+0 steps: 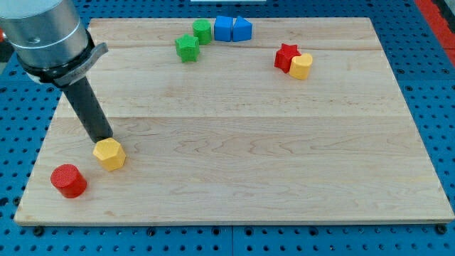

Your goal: Place the red star above the yellow hexagon

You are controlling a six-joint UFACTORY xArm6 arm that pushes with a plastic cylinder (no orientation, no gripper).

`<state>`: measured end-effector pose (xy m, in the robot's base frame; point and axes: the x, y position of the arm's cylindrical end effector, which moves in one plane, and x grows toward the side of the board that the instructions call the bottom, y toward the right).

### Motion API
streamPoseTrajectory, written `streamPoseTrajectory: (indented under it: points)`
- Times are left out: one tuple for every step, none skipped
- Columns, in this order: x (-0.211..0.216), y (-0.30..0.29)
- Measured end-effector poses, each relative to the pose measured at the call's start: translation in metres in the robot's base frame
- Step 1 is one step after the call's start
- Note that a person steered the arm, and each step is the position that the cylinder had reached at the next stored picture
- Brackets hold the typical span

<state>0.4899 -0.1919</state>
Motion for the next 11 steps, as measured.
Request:
streamPoseTrajectory:
  points:
    - [0.021,0.0]
    - [0.017,-0.004]
    - [-0.02,0.064]
    - [-0.057,0.193]
    - [-0.106,0.327]
    - [-0.179,0.415]
    - [-0.224,0.393]
    - [-0.193,0.297]
    - [-0.134,0.212]
    - [-0.076,0.111]
    - [-0.038,0.029]
